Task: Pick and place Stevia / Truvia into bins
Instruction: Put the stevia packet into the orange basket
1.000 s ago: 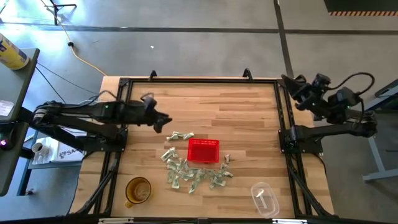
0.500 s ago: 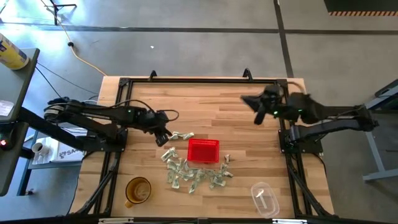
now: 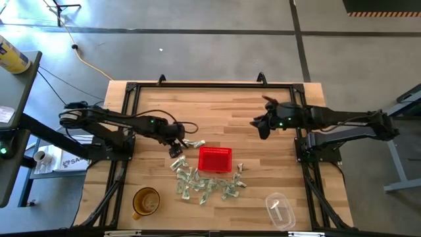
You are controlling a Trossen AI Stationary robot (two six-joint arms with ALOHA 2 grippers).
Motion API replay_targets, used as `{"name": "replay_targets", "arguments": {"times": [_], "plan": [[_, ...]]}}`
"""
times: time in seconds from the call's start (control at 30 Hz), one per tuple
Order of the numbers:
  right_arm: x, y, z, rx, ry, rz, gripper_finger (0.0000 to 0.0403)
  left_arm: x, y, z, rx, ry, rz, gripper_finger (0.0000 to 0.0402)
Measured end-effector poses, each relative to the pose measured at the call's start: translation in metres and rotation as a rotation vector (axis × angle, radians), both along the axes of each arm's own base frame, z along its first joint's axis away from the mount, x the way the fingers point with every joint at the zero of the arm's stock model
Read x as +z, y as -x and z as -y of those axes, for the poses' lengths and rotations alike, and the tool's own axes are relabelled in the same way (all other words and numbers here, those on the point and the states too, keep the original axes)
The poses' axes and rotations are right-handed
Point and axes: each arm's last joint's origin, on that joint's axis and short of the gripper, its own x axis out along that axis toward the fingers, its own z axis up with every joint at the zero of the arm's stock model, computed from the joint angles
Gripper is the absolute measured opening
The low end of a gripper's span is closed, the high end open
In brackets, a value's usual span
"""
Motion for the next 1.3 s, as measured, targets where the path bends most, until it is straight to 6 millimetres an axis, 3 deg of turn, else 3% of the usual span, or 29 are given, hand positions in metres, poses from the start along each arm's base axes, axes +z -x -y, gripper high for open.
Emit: {"name": "replay_targets", "arguments": {"times": [0.23,0.53,0.67,0.77,0.9,1.1,1.23,1.3], "plan": [[-0.009,0.003,0.006,-0.036,0.016,-0.108,0.0241,-0.023,-0.016,-0.013,-0.002,0.020,-0.026,0.0298],[-0.009,0.003,0.009,-0.038,0.035,-0.116,0.0244,-0.045,-0.021,-0.014,-0.042,0.074,-0.109,0.0251],[-0.010,0.004,0.009,-0.051,0.044,-0.129,0.0245,-0.045,-0.021,-0.015,-0.034,0.050,-0.120,0.0194],[-0.010,0.004,0.009,-0.050,0.045,-0.129,0.0244,-0.041,-0.022,-0.015,-0.053,0.046,-0.133,0.0125],[-0.009,0.004,0.009,-0.032,0.050,-0.117,0.0244,-0.029,-0.028,-0.013,-0.115,0.117,-0.155,0.0026],[-0.002,0.010,0.007,0.014,0.050,-0.067,0.0243,0.015,-0.051,-0.009,-0.239,0.243,-0.074,0.0051],[0.003,0.015,0.005,0.025,0.043,-0.034,0.0241,0.051,-0.072,-0.008,-0.386,0.178,0.079,0.0026],[0.004,0.017,0.005,0.038,0.030,-0.024,0.0242,0.059,-0.078,-0.007,-0.463,0.098,0.124,0.0022]]}}
